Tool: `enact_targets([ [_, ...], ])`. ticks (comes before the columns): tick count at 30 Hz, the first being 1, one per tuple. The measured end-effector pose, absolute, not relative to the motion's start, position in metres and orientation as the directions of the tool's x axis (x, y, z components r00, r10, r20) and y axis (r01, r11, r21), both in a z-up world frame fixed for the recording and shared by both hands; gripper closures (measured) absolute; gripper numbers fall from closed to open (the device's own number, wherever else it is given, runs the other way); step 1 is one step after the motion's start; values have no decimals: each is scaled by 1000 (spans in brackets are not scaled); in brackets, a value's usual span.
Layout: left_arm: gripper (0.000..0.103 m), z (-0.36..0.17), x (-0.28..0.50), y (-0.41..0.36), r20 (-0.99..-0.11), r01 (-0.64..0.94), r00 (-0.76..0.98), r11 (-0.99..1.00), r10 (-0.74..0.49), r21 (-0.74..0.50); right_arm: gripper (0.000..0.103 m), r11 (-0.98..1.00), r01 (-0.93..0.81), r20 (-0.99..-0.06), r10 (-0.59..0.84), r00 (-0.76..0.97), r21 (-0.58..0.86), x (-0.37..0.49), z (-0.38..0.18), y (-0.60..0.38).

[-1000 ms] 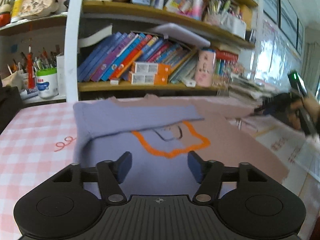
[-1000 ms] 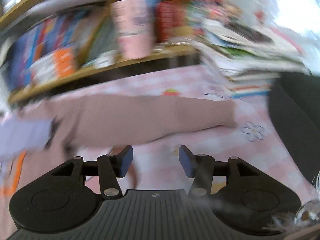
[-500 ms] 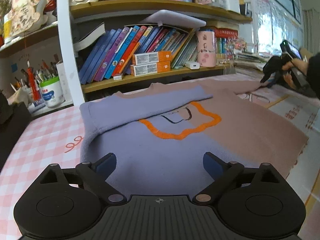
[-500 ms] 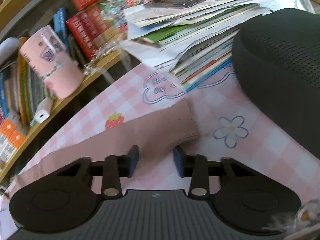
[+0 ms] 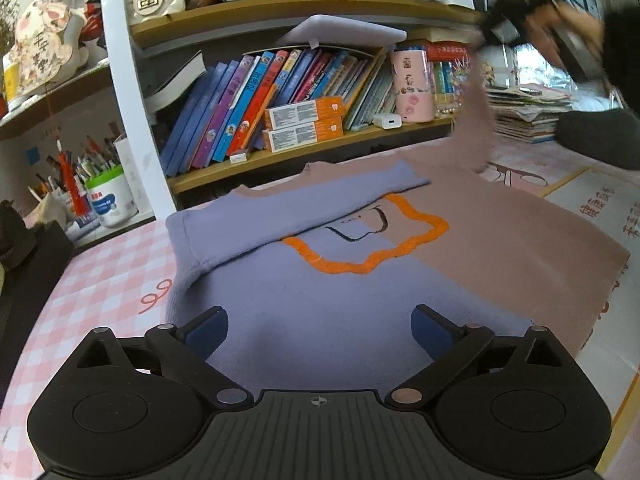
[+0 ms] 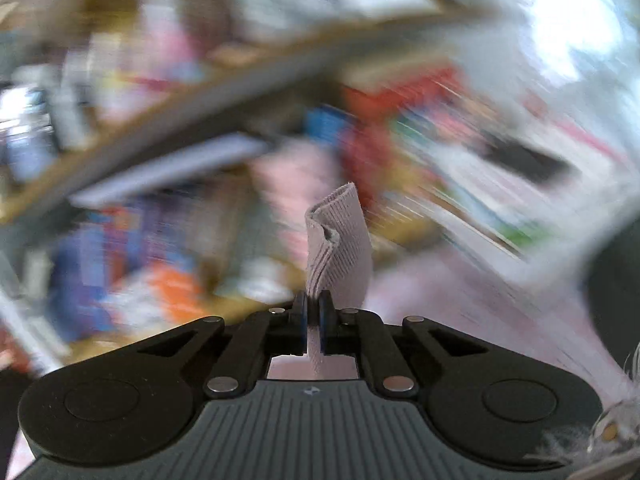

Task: Fold clothes
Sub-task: 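Fold the pink sleeve with the right gripper across the chest over the lavender sleeve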

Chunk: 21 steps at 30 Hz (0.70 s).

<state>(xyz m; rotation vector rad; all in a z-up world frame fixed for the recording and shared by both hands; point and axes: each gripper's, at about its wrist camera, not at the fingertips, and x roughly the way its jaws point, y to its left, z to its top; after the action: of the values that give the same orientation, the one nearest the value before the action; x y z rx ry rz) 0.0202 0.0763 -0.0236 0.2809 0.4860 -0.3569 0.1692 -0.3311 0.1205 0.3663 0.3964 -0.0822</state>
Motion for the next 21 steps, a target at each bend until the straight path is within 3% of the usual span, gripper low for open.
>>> enact_targets([
  [7, 3, -22, 18, 78, -481, 374, 840, 909, -249, 182, 98, 944, -239, -300, 301, 905, 225, 195, 167, -186],
  [10, 2, -21, 17, 78, -469, 371, 848, 909, -248, 190, 98, 928, -328, -330, 371, 868, 178, 202, 156, -138],
  [21, 2, -20, 13, 76, -451, 379, 855, 903, -257, 204, 98, 913, -393, -488, 395, 778, 112, 221, 89, -70],
])
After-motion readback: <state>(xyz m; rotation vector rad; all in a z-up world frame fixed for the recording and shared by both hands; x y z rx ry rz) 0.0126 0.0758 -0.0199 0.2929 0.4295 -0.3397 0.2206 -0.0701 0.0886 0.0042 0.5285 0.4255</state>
